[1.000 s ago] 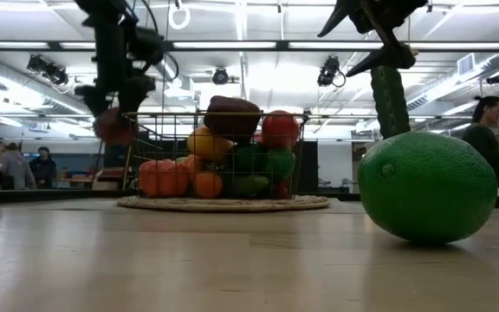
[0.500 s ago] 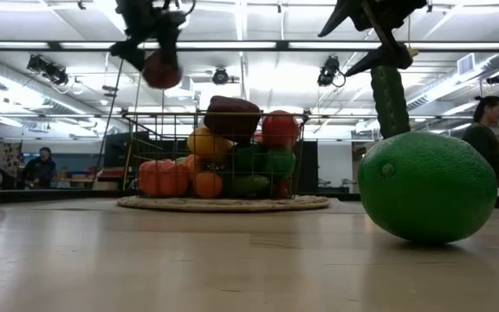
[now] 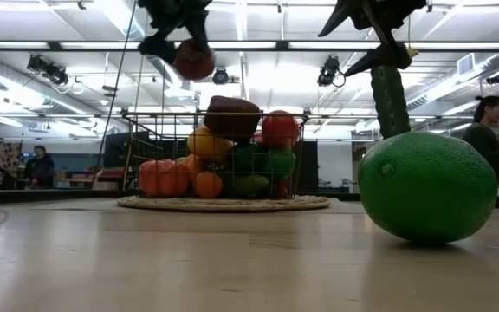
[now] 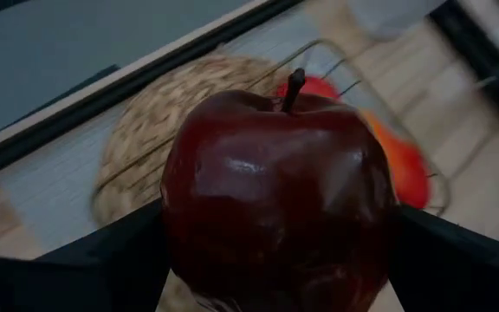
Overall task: Build produce basket
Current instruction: Put the dark apple into the gold wire basket
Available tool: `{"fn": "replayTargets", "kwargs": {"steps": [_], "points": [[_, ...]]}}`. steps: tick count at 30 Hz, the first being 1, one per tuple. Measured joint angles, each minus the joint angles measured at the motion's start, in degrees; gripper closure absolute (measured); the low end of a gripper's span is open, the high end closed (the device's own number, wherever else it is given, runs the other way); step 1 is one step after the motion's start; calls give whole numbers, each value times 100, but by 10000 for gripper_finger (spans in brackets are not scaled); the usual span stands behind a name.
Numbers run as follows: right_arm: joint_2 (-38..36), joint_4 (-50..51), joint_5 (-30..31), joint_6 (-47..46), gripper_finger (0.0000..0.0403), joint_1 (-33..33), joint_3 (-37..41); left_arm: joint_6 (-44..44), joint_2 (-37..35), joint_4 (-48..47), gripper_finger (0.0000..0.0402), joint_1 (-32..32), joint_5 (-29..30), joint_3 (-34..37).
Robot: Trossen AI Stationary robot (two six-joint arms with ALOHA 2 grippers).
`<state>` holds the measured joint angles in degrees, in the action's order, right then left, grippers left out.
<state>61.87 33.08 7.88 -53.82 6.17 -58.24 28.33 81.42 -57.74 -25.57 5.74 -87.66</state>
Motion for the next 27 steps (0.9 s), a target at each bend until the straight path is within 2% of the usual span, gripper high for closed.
{"fn": "replayTargets", "kwargs": {"steps": [3,7,22,27], "points": [[0,0,-1,1,19,1,0,149,3,472,49,61,-4,-2],[0,2,-1,-8,19,-20,0,213,0,658,49,78,0,-2],[0,11,-2,-5,19,-116,0,-153,-4,274,46,147,-2,-2],[0,11,0,-3,19,-116,-2,-331,-4,118,14,145,-147,-2]]}}
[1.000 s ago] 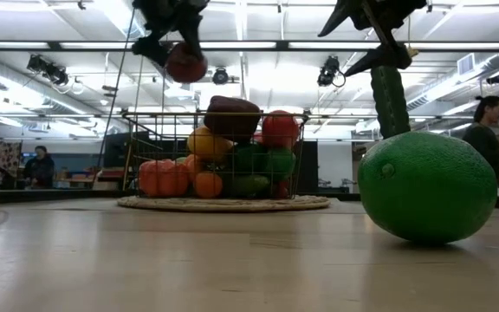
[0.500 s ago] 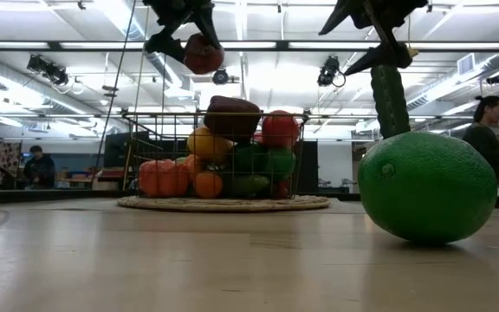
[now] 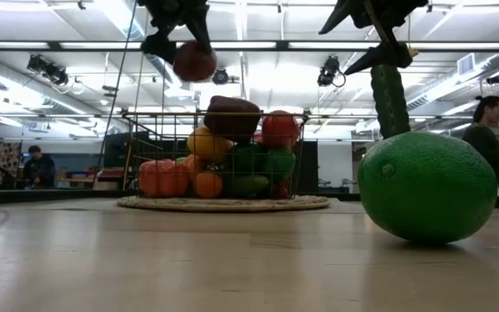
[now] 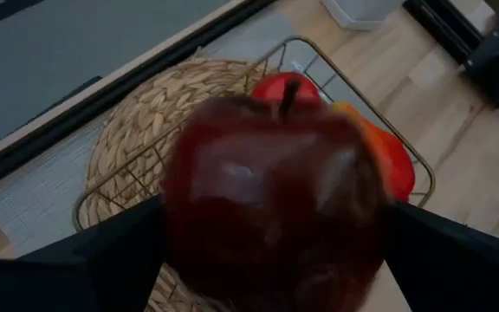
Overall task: Build produce basket
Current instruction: Put the dark apple into the gold wire basket, then put the lime into the gold wire basket
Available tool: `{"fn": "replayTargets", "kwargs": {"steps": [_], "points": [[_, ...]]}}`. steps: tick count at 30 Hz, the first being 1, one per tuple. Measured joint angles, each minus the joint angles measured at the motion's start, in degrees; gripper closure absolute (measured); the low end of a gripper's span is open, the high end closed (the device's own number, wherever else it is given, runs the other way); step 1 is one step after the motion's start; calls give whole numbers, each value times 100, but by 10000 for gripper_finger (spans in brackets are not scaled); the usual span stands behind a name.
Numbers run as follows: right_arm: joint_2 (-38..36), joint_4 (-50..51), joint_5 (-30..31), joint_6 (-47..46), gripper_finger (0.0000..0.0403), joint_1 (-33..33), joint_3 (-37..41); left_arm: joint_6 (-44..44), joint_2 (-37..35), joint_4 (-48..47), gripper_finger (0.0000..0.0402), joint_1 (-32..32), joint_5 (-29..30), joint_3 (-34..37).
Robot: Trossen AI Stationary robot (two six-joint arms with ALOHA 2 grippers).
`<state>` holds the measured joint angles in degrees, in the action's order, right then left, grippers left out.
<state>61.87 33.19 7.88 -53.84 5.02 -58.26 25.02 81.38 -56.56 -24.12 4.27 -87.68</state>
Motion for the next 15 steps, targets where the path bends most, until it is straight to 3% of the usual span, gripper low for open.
{"fn": "replayTargets", "kwargs": {"steps": [15], "points": [[0,-2,7,-47,19,0,0,193,0,-32,4,124,-27,0]]}}
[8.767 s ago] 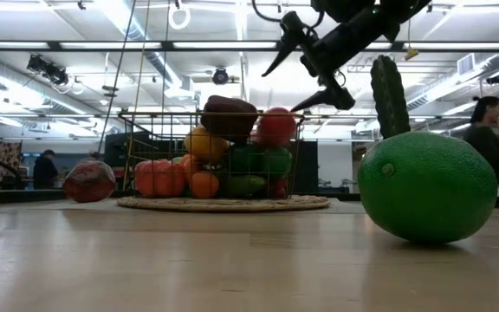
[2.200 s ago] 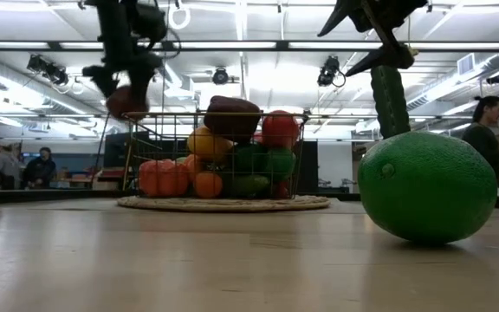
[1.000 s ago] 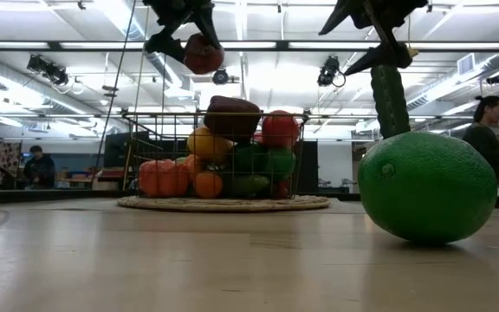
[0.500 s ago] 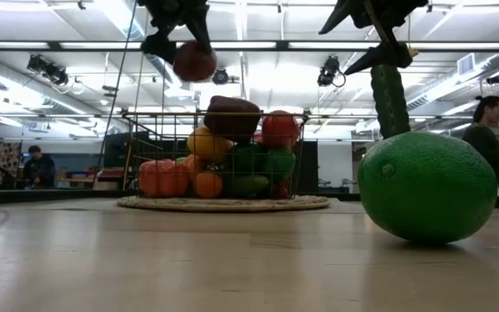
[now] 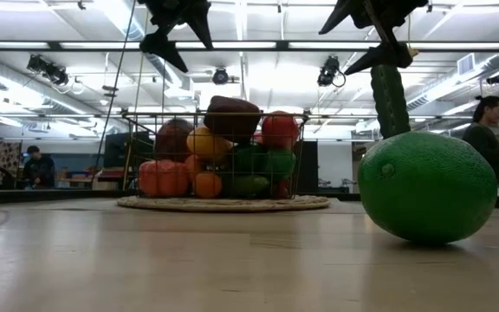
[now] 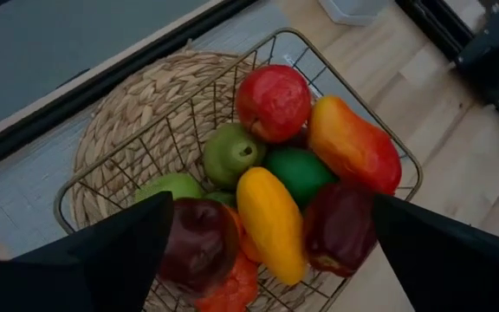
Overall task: Build produce basket
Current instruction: Put the lime into the gold wire basket
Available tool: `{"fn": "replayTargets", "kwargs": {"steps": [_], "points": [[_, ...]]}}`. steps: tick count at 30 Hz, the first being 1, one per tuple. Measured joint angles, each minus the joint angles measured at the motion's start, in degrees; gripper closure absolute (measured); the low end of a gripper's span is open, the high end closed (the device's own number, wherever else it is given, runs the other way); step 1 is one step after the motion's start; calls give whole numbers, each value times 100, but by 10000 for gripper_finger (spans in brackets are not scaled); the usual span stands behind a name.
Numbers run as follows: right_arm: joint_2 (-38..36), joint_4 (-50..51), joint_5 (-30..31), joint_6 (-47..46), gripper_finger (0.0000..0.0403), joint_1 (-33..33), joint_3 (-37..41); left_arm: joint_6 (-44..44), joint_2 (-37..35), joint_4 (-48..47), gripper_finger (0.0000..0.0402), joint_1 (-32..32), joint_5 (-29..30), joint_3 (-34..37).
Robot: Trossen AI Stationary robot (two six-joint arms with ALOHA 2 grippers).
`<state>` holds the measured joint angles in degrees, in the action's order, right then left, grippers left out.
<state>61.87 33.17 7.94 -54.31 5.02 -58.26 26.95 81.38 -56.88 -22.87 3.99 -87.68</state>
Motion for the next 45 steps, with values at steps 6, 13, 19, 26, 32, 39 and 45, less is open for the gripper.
{"fn": "replayTargets", "kwargs": {"steps": [6,13,19,26,32,39,45], "points": [[0,0,-81,49,19,-98,2,618,0,0,4,53,1,0],[0,76,-45,1003,19,-155,1,1398,0,7,5,283,1,0],[0,90,-198,1451,31,-157,7,1893,0,451,5,683,2,0],[0,-6,-919,1434,36,-180,221,2202,0,936,5,1176,2,0],[0,-189,-1332,1221,37,-387,304,2340,0,1164,5,1500,2,0],[0,-197,-1397,1841,37,-1017,306,2196,162,1387,5,1880,43,-2],[0,-203,-1072,2130,37,-1505,308,2652,496,1855,5,2163,45,-4]]}}
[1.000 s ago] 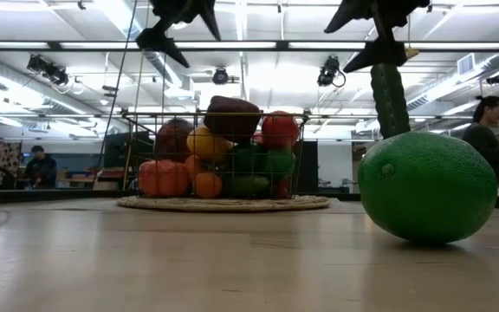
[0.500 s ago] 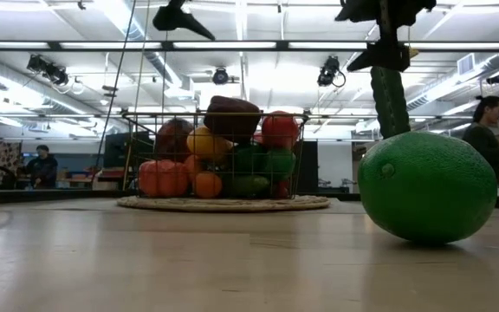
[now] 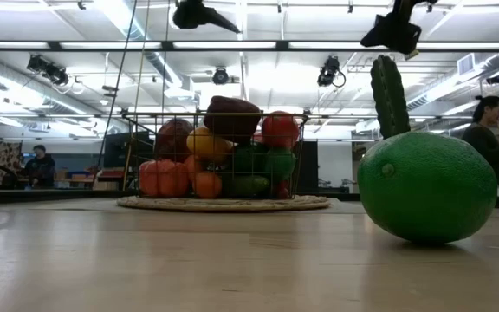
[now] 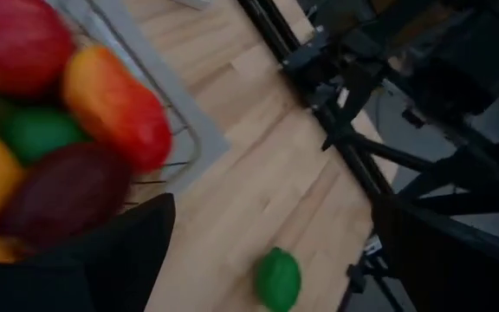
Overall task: Build produce basket
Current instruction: Put the lime into the gold wire basket
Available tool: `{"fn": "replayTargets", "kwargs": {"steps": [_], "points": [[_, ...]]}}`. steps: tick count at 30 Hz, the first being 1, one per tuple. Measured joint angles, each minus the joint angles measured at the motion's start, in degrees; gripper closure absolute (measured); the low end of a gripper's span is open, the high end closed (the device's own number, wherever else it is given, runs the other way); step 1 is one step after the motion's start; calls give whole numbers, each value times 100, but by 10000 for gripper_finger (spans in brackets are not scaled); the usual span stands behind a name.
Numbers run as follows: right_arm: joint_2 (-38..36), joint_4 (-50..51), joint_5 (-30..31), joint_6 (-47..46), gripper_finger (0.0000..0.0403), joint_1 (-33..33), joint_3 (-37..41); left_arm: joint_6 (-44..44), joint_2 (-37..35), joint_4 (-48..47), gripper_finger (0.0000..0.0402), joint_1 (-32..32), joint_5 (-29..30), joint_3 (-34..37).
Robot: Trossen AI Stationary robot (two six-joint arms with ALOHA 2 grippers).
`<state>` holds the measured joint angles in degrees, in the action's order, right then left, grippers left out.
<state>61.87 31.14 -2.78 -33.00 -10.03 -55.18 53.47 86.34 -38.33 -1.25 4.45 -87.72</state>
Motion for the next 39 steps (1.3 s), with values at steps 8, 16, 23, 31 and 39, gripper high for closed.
{"fn": "replayTargets", "kwargs": {"steps": [8,16,23,31,39], "points": [[0,251,374,-405,37,-568,0,-77,210,1337,6,115,-254,2],[244,257,920,-721,37,-1053,0,-1355,-202,2240,6,112,-258,-2],[1056,76,786,-860,37,-1445,2,-1938,-495,2301,6,319,-308,-9],[2012,-856,646,-1538,37,-1802,2,-1937,-975,2573,6,948,-162,-3],[2800,-1661,611,-1331,37,-1974,1,-2013,-1293,2560,6,1579,-15,0]]}}
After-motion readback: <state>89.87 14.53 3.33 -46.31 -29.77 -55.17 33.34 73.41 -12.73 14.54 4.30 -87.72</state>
